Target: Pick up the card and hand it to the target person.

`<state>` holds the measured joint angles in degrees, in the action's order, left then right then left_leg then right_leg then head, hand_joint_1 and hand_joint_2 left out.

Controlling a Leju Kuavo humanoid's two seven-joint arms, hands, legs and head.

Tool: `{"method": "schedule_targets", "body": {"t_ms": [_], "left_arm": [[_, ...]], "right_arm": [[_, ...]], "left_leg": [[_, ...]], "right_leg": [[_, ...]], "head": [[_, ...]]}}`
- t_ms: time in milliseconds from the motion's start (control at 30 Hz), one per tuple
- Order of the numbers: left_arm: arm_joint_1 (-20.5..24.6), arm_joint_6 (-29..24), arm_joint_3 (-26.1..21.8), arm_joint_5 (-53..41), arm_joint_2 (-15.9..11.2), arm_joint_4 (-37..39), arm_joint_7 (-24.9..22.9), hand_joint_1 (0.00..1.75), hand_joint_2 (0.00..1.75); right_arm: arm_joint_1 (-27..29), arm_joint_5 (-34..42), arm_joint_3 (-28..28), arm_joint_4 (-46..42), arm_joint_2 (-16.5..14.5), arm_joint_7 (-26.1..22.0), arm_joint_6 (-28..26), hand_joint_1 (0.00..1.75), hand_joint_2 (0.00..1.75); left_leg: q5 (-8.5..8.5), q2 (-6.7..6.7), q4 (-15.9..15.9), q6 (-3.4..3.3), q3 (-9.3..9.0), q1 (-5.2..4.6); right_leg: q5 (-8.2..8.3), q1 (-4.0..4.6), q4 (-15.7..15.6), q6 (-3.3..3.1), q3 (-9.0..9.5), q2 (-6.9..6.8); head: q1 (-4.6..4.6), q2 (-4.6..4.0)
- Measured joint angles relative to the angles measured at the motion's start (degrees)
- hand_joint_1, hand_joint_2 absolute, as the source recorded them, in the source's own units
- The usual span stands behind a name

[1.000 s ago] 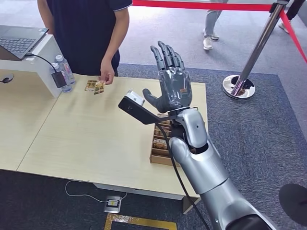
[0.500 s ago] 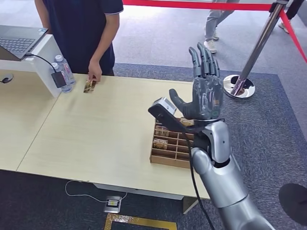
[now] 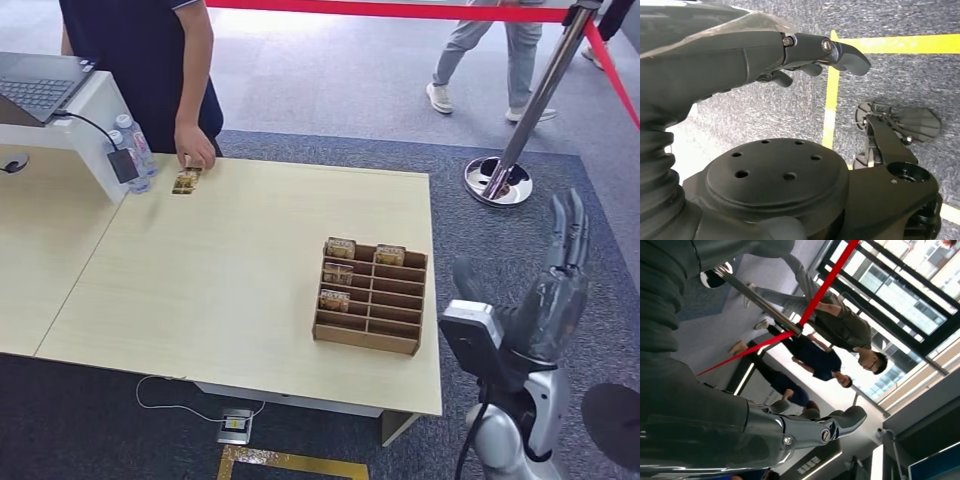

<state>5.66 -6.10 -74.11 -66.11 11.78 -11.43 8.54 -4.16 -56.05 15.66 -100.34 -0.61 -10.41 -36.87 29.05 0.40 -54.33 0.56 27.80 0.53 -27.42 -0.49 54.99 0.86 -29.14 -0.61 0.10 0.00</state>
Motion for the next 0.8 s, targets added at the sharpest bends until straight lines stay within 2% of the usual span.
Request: {"method": "schedule_targets", "body": {"t_ms": [167, 300, 600, 800], "left_arm": [[-0.1, 0.1, -0.6, 0.2, 0.0, 0.0, 0.4, 0.0, 1.75], [-0.1, 0.2, -0.8, 0.3, 0.0, 0.0, 0.5, 0.0, 1.75], [-0.2, 0.2, -0.8, -0.3, 0.0, 0.0, 0.3, 0.0, 1.75], [-0.1, 0.2, -0.8, -0.6, 0.1, 0.0, -0.3, 0.0, 1.75]], "right_arm": [[10.9, 4.0, -6.2, -5.6, -1.5, -2.6, -2.3, 0.0, 1.75], [15.8, 5.8, -10.5, -7.5, -3.6, -2.4, -0.1, 0.0, 1.75], [19.4, 8.9, -21.8, -5.7, -9.0, -2.6, 8.9, 0.0, 1.75], [19.1, 8.6, -30.4, -0.7, -12.5, -2.5, 16.6, 0.0, 1.75]], "left_leg": [[0.06, 0.01, 0.0, 0.0, 0.02, -0.01], [0.06, 0.03, 0.0, 0.0, 0.0, 0.0], [0.03, 0.02, 0.0, -0.01, -0.03, -0.01], [0.03, 0.03, 0.0, 0.0, -0.02, 0.0]], "right_leg": [[-0.02, 0.0, 0.0, 0.02, -0.02, 0.0], [-0.01, 0.0, 0.0, 0.01, -0.01, 0.0], [-0.01, 0.0, 0.0, 0.01, 0.03, 0.0], [-0.01, 0.0, 0.0, 0.01, 0.04, 0.0]], "head": [[0.0, 0.0], [0.0, 0.0], [0.01, 0.0], [0.0, 0.0]]}}
